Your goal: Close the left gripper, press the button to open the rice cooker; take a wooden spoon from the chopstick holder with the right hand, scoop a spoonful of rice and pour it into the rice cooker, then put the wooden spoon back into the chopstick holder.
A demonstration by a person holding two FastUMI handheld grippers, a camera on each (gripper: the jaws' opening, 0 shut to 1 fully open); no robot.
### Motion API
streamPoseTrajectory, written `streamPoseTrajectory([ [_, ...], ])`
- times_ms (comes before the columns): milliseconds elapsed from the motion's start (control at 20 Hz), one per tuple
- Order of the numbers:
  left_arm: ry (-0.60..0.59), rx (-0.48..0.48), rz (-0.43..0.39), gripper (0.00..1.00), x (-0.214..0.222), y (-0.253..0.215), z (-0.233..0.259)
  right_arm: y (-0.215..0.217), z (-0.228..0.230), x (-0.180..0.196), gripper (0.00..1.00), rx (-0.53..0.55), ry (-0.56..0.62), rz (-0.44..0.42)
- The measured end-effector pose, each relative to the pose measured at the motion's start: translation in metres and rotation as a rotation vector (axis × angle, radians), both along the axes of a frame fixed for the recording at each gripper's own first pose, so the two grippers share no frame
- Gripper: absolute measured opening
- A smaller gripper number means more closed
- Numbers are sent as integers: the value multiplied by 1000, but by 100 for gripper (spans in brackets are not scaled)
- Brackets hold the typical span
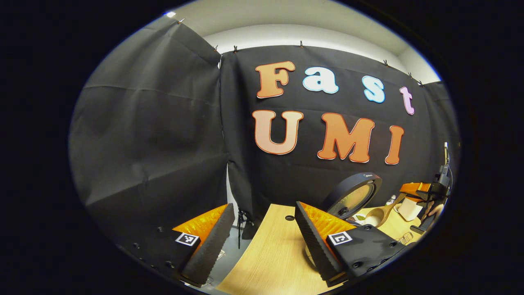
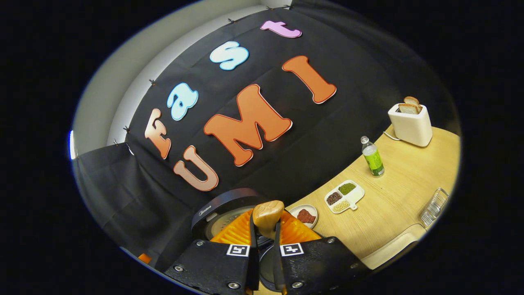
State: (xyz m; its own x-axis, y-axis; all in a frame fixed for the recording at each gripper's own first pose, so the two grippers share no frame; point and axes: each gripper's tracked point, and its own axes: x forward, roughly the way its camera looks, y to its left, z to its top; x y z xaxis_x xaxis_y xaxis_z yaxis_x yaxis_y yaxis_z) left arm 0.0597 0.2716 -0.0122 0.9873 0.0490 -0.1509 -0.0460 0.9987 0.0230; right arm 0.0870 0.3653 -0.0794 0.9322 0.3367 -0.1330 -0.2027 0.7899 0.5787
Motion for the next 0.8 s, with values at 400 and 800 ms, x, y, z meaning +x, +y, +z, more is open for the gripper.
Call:
streamPoseTrajectory([
  [400,6,0,3,96,0,5,-3,10,2,-4,13,-62,-22,20],
  [800,8,-4,3,99,1,8,-5,20,1,-5,13,-144,-45,26],
])
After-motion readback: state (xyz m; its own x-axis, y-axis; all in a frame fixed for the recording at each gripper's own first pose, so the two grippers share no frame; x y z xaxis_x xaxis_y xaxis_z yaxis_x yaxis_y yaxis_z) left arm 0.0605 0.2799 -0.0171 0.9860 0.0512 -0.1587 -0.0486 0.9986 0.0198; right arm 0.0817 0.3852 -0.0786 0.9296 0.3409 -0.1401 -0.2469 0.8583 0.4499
